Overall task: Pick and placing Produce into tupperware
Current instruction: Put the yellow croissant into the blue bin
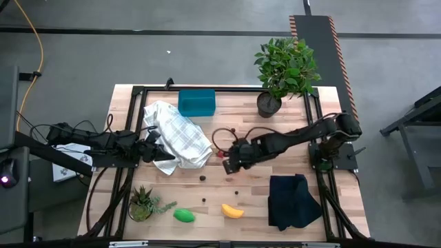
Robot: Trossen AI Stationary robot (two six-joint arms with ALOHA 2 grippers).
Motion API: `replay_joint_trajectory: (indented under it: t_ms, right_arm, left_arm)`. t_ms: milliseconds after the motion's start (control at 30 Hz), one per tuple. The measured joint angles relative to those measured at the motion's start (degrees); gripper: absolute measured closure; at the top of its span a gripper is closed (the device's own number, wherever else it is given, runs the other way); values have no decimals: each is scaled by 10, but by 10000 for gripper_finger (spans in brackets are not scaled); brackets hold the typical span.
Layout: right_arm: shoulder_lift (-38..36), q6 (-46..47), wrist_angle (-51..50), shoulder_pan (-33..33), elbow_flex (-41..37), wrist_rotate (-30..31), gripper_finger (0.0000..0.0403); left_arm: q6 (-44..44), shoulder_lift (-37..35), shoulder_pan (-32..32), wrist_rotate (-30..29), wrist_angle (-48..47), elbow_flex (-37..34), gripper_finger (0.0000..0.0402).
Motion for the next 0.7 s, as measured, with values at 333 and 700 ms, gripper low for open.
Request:
replay_joint_trajectory:
  t_ms: [333, 700]
  right_arm:
    - [0, -202, 59, -42, 118, 31, 206]
    - [0, -268, 173, -73, 146, -11, 206]
  left_arm:
    - [20, 0, 0, -96, 127, 0, 401]
    - [291, 2, 0, -110, 100, 71, 354]
